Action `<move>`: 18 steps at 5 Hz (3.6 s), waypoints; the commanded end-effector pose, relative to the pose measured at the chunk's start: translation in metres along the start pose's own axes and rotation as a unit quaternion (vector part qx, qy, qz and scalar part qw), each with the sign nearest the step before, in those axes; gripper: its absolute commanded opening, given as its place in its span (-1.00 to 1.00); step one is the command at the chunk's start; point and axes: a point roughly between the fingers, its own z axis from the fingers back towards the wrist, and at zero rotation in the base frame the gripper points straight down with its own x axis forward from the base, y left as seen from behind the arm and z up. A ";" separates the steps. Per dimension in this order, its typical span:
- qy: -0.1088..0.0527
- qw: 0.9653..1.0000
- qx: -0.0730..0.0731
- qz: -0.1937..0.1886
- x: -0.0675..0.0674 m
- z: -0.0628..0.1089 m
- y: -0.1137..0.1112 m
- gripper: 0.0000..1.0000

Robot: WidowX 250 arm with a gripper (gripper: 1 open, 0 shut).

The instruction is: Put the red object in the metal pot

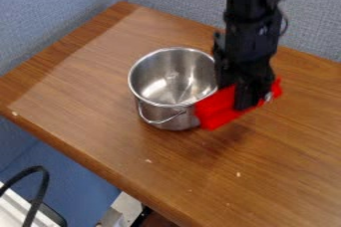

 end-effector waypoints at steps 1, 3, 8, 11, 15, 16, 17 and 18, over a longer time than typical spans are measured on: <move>-0.046 0.997 0.019 0.060 0.017 0.035 0.012 -1.00; -0.055 0.997 0.030 0.050 0.031 0.046 0.020 -1.00; -0.042 0.996 0.074 0.019 0.011 0.056 0.105 -1.00; -0.030 0.993 0.078 -0.089 0.022 0.041 0.079 -1.00; -0.028 0.988 0.106 -0.109 0.042 0.030 0.043 -1.00; -0.031 0.988 0.118 -0.094 0.038 0.043 0.058 -1.00; -0.034 0.986 0.123 -0.112 0.034 0.044 0.070 -1.00; -0.030 0.987 0.125 -0.094 0.025 0.044 0.086 -1.00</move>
